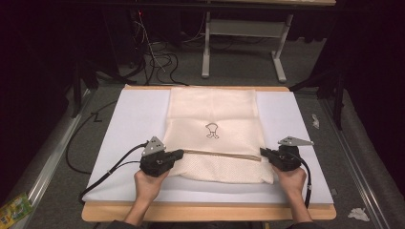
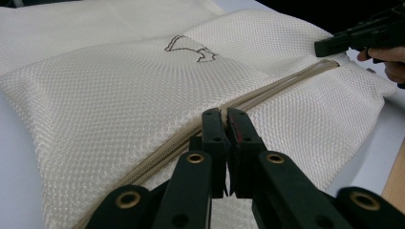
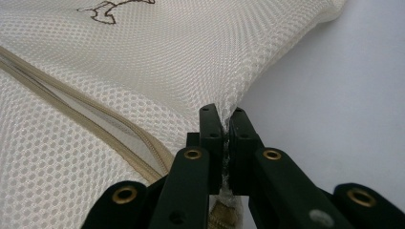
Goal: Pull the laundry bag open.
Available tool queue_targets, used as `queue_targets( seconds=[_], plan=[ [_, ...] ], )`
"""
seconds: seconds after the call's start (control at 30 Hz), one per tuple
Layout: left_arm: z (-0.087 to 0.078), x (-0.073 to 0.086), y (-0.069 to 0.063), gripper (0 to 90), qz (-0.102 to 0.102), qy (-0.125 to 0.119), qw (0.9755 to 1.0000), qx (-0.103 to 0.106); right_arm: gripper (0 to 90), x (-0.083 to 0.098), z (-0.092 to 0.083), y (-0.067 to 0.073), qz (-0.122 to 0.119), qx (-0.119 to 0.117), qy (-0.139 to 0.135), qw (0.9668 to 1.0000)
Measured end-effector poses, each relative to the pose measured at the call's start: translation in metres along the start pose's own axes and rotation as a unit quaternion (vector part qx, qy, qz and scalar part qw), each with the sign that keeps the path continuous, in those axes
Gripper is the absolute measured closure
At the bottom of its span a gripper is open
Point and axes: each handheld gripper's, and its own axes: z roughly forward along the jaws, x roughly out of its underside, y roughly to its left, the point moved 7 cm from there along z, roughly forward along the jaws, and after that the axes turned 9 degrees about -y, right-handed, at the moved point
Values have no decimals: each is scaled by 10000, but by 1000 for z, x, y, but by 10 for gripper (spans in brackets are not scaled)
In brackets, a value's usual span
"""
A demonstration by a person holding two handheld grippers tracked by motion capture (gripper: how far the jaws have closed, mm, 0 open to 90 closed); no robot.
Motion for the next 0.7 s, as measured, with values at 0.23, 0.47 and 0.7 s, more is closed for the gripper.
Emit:
queue_targets(
  seconds=[0.23,0.47,0.7],
  plan=[
    [-6,0,5,872,17,-20,10000,-84,881,-3,-1,-1,-45,14,-30,10000],
    [-11,1,11,872,-41,-65,9998,-159,881,-3,-2,-1,-17,46,-21,10000],
    [-14,1,14,872,-41,-63,9998,-182,881,-4,-2,-1,-37,39,-13,10000]
  ],
)
